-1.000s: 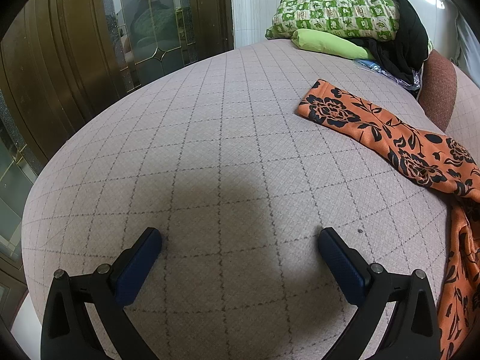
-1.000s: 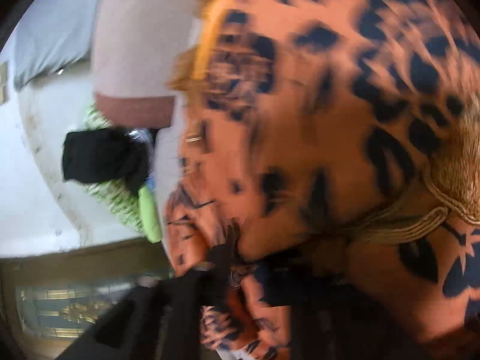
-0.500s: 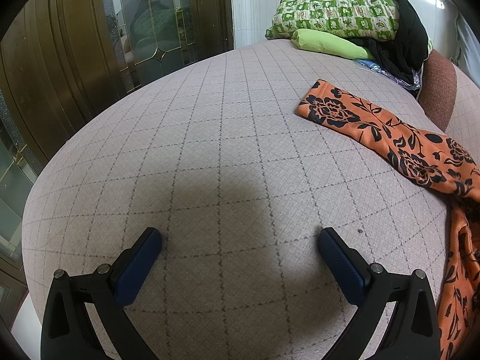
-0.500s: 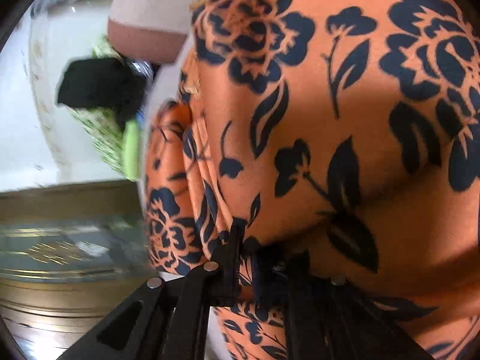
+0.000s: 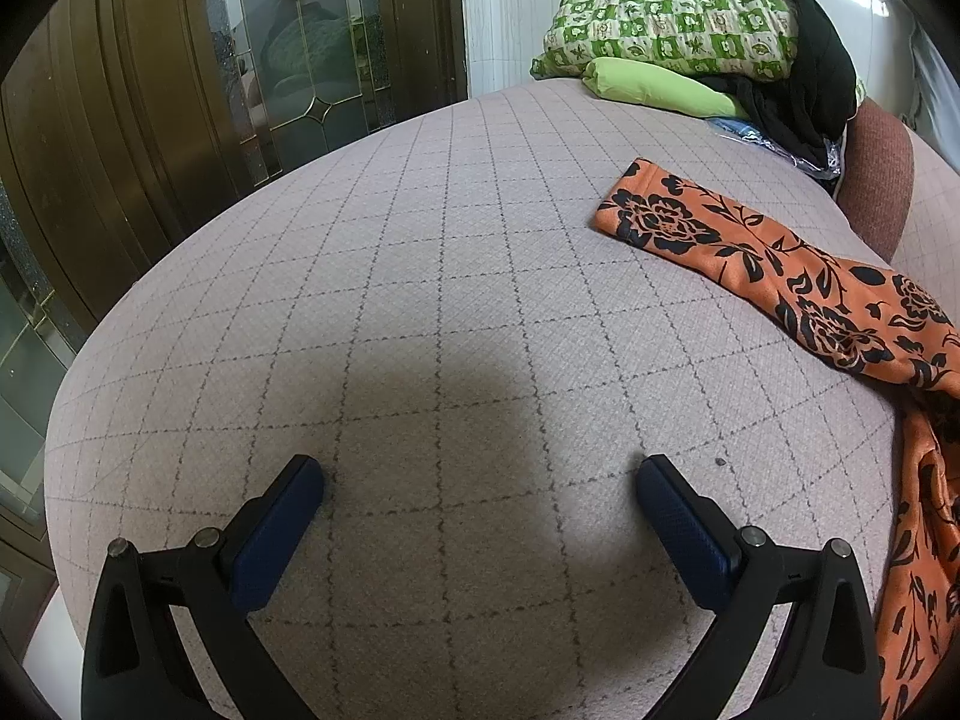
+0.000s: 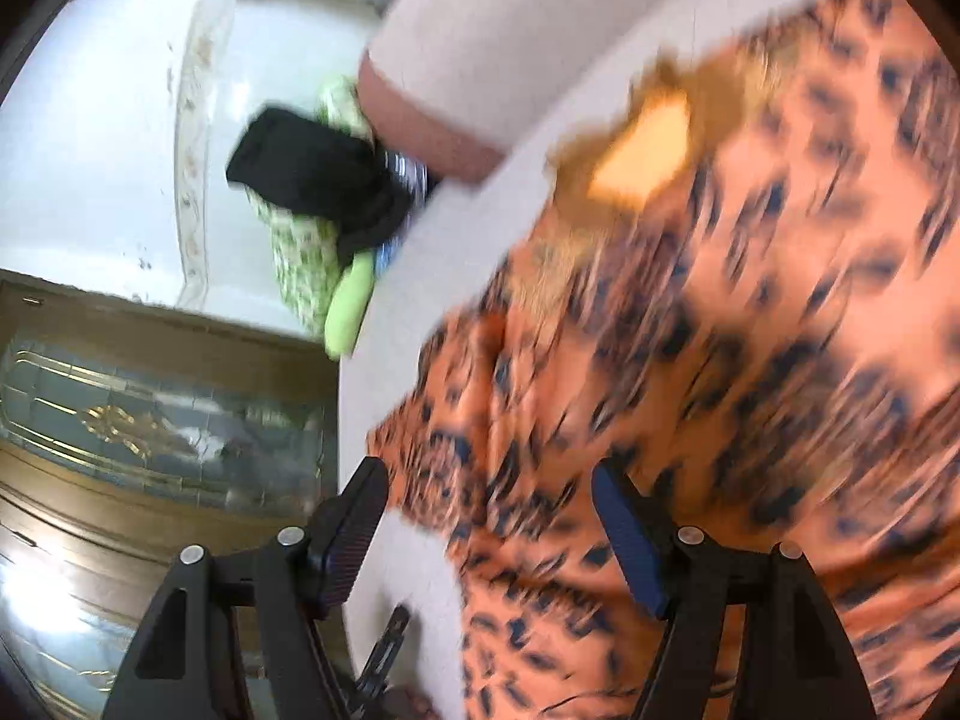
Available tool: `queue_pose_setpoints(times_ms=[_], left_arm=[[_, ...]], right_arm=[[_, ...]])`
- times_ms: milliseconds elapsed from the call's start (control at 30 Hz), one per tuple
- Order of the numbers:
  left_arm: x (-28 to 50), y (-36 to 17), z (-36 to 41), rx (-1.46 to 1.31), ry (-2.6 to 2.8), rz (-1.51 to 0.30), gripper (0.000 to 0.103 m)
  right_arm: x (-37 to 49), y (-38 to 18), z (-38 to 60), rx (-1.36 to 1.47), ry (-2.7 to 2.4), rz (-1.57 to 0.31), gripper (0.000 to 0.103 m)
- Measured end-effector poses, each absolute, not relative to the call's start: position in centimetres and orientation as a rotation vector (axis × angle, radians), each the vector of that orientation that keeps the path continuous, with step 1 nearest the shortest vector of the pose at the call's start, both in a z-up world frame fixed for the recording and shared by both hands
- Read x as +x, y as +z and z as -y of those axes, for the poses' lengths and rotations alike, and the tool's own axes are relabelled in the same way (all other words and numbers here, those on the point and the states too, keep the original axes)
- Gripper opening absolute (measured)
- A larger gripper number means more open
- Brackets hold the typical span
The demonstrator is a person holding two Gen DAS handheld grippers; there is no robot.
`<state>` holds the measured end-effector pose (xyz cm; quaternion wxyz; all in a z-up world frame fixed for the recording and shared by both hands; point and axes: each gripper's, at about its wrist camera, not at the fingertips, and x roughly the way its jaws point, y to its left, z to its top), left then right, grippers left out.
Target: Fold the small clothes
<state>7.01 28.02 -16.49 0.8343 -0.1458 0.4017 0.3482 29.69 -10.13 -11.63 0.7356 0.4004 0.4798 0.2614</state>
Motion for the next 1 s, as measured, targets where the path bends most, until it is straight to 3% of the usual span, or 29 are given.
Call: queue_pose_setpoints(times_ms=[233,367,600,667,700,733,900,1000], left_arm=[[6.8,-16.1,-28.2,-0.328,0.717,-0.845,0.103],[6.1,-14.1,-27.2,-0.367,0.615,-0.779,0.103],[10.5,-8.1,-16.4,-0.249,0.227,-0.706,0.103],[13.0,-7.6,-11.6,-0.162,0.093,-0.713,0.103],[14.2,-7.5,-9.2,-0.109,0.051,-0.713,0.103],[15.3,-7.6,-7.3,-0.069,0.019,-0.716,0.103],[19.8,-8.9,-2.7,-0.010,-0.057,-0.757,0.103],[22.8,-11.4,-2.0,-0.040,-0.022,-0.852,0.103]], right_arm=[[32.6,-8.9,25.3,0.649,0.215,-0.925,0.074],[34.8,-11.0,32.2,0.537,0.109,-0.996,0.074],[37.0,-14.5,34.7,0.544,0.262,-1.051,0.072],[37.7,-15.3,34.2,0.582,0.336,-1.075,0.051],[37.8,-15.3,33.7,0.580,0.369,-1.098,0.018],[37.8,-15.1,33.2,0.536,0.365,-1.112,0.012],[36.9,-15.3,35.8,0.562,0.232,-1.072,0.010],[36.3,-15.5,36.3,0.579,0.273,-1.062,0.018]])
